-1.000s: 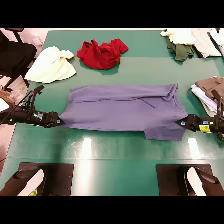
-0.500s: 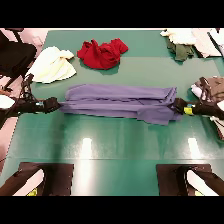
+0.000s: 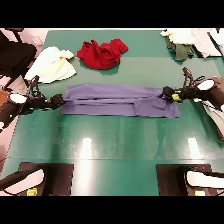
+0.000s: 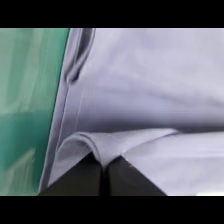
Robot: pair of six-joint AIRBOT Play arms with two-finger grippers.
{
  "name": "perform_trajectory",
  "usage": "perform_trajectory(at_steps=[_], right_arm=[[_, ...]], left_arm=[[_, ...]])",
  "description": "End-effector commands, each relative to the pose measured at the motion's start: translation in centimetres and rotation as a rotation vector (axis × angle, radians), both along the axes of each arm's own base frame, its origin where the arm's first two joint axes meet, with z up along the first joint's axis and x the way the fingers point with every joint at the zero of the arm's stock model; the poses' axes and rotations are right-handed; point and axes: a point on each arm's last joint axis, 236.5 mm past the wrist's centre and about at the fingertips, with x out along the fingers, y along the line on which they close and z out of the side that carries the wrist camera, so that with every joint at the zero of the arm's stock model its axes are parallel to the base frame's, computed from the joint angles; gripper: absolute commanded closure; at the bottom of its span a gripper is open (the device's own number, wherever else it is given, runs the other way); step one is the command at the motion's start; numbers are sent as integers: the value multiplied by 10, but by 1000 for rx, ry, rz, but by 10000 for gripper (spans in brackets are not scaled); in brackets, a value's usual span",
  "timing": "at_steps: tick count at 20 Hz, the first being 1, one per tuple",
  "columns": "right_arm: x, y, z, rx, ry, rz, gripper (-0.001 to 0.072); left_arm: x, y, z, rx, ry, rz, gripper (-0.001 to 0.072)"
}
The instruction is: Fold the shirts.
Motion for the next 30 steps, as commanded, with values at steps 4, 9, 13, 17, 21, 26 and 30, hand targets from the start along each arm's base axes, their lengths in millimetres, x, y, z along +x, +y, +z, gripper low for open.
perform_trajectory(at_steps=[4, 9, 13, 17, 21, 26, 30], right_arm=[[-17, -10, -2, 37, 84, 41, 324], [-50, -93, 31, 9, 0, -145, 188], [-85, -126, 11, 116, 18, -202, 20], [-73, -111, 3, 355, -58, -132, 2], [-60, -93, -9, 431, -41, 36, 0], [-31, -68, -17, 458, 12, 175, 0], [-18, -31, -16, 450, 21, 312, 0]], left_arm=[[30, 19, 8, 26, -98, 93, 66], [60, 26, 56, 52, -212, 89, 67], [65, 16, 78, 34, -235, 45, 68], [52, 3, 72, 8, -183, -17, 68], [46, -3, 68, -3, -158, -44, 69], [43, -6, 67, -10, -146, -57, 69], [43, -6, 67, -11, -145, -58, 69]])
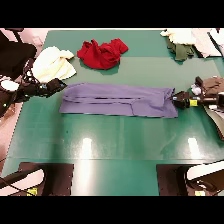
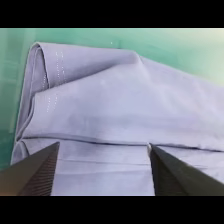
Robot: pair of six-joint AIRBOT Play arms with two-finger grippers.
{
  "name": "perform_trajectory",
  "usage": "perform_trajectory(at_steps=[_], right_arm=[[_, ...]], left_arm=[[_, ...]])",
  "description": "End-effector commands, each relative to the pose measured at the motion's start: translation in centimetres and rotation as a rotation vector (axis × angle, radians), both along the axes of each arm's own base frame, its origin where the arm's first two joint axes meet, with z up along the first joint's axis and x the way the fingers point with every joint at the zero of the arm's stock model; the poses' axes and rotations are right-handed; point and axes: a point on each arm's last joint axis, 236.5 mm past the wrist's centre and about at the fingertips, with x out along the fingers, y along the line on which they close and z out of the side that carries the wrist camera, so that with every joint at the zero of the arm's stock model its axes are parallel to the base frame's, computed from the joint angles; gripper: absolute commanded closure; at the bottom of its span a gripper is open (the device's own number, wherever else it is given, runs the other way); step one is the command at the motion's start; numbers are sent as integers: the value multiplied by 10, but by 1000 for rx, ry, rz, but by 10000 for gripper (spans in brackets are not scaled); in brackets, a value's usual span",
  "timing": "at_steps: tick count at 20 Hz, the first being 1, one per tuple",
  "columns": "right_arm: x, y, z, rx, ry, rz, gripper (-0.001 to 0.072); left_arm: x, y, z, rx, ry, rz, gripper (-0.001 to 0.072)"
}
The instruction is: Fold the shirts.
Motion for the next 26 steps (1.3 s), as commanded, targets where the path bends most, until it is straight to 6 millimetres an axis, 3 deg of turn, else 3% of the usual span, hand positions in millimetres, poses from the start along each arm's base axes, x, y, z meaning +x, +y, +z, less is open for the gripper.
perform_trajectory(at_steps=[1, 6, 8, 9, 12, 13, 14, 17, 19, 22, 24, 26], right_arm=[[11, 32, -3, 1, -8, 122, 1], [21, 69, -12, 5, 25, 201, 7], [23, 78, -12, -5, 20, 213, 28], [22, 81, -10, -6, 20, 218, 53], [20, 78, 9, -8, -27, 240, 599], [21, 75, 17, -13, -52, 242, 691], [20, 71, 25, -16, -67, 240, 691], [7, 53, 44, -67, -86, 265, 692], [-7, 42, 53, -160, -85, 309, 692], [-19, 36, 76, -294, -130, 353, 692], [-20, 35, 91, -353, -165, 347, 692], [-18, 39, 111, -357, -198, 302, 692]], left_arm=[[-1, -1, 0, -2, 2, -4, 69], [-5, -7, 0, -26, 18, -20, 69], [-8, -23, 0, -36, 25, -58, 74], [-11, -39, 0, -33, 25, -99, 202], [-24, -117, 2, -32, -11, -258, 253], [-29, -149, 3, -38, -34, -309, 521], [-35, -179, 3, -22, -77, -368, 683], [-46, -253, -5, -21, -143, -427, 686], [-50, -294, -20, -20, -128, -489, 685], [-39, -348, -44, -39, -101, -551, 686], [-28, -371, -59, -47, -84, -585, 686], [-25, -381, -76, -60, -40, -596, 686]])
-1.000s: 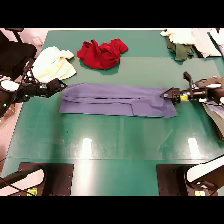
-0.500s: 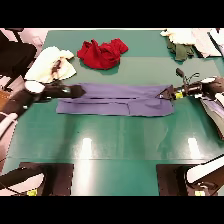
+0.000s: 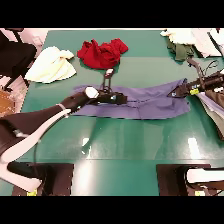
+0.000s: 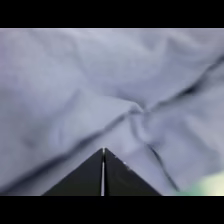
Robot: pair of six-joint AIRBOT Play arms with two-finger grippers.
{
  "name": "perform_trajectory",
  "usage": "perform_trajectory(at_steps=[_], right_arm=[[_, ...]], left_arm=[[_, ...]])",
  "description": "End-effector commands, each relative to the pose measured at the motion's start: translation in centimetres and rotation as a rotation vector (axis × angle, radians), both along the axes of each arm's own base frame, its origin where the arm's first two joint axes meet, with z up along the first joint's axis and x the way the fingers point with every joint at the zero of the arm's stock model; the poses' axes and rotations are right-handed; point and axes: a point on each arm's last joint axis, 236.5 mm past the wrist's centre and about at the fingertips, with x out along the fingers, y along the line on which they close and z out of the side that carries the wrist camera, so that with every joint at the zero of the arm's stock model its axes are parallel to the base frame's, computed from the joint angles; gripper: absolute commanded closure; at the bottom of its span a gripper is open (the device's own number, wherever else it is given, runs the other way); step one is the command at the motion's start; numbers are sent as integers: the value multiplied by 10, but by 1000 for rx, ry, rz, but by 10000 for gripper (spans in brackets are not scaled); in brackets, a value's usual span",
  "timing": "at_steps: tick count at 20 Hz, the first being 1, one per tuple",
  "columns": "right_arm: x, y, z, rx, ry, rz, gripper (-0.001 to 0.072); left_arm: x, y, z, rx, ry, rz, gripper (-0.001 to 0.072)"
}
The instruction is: Fold the shirts.
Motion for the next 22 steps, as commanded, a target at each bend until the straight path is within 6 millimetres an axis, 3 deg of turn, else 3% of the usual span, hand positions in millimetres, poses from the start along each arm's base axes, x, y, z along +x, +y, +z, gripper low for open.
perform_trajectory(at_steps=[1, 4, 6, 10, 12, 13, 14, 16, 17, 18, 19, 20, 22], right_arm=[[0, 7, 34, -25, -76, -34, 692], [1, 47, 64, 39, -123, -28, 692], [-4, 85, 71, 42, -130, 9, 692], [-14, 169, 78, 64, -153, 77, 692], [-9, 205, 89, 83, -189, 91, 692], [-4, 223, 96, 96, -213, 100, 692], [2, 240, 101, 109, -233, 107, 692], [9, 275, 104, 131, -241, 143, 692], [11, 295, 100, 139, -228, 167, 692], [11, 314, 94, 145, -216, 191, 692], [9, 337, 86, 151, -197, 217, 692], [6, 358, 76, 156, -176, 233, 692], [1, 404, 50, 167, -137, 251, 692]], left_arm=[[1, -32, -32, -4, 69, -39, 686], [-6, -36, -53, 12, 109, -57, 686], [-7, -37, -58, 14, 120, -57, 686], [2, -39, -46, 0, 95, -60, 686], [13, -25, -31, 14, 100, -83, 687], [22, 0, -28, 64, 143, -60, 688], [29, 48, -30, 175, 224, 5, 687], [35, 173, -18, 473, 296, 147, 687], [36, 238, 4, 613, 283, 217, 686], [36, 289, 32, 705, 251, 284, 686], [34, 328, 65, 745, 210, 355, 686], [31, 355, 100, 739, 152, 411, 686], [19, 386, 159, 696, 43, 507, 686]])
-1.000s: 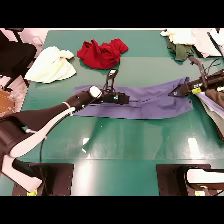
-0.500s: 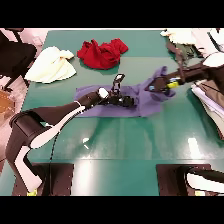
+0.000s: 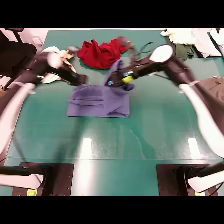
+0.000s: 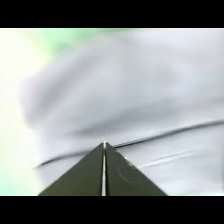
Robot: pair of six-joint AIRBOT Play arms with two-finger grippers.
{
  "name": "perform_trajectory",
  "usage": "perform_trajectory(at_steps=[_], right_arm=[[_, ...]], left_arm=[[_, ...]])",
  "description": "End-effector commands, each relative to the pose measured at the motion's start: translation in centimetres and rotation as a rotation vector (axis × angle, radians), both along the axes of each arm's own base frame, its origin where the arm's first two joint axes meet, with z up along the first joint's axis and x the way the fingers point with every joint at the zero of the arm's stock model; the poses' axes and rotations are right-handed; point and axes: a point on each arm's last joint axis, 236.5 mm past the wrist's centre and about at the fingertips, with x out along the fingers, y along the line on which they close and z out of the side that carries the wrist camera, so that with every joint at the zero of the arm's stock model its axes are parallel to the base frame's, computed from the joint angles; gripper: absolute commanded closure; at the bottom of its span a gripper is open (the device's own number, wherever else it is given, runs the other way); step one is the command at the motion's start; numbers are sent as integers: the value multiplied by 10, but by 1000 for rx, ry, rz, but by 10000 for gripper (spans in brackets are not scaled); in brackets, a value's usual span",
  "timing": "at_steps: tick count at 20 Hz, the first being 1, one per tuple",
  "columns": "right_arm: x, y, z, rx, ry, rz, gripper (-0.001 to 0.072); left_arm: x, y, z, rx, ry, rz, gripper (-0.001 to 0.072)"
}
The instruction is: Fold the shirts.
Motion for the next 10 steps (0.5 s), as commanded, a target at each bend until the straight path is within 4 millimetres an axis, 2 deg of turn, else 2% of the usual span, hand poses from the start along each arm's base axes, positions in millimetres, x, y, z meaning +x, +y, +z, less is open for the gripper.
perform_trajectory(at_steps=[1, 2, 3, 4, 5, 6, 7, 8, 10], right_arm=[[-9, 85, -39, 24, 57, 22, 690], [-11, 107, -51, 37, 64, 12, 671], [-9, 131, -61, 67, 62, -14, 371], [-7, 154, -62, 136, 73, -46, 0], [-2, 172, -59, 220, 91, -82, 1], [0, 179, -55, 279, 124, -99, 1], [3, 178, -53, 317, 158, -107, 1], [4, 172, -51, 336, 181, -100, 7], [13, 140, -56, 296, 209, -91, 12]], left_arm=[[-37, 106, 91, 149, -141, 188, 686], [-44, 109, 107, 147, -176, 194, 686], [-51, 111, 119, 155, -202, 189, 686], [-55, 111, 125, 154, -213, 182, 686], [-57, 111, 126, 158, -213, 177, 686], [-59, 111, 125, 166, -205, 167, 686], [-60, 113, 121, 181, -194, 155, 686], [-61, 113, 116, 185, -183, 148, 686], [-62, 112, 102, 193, -158, 136, 685]])
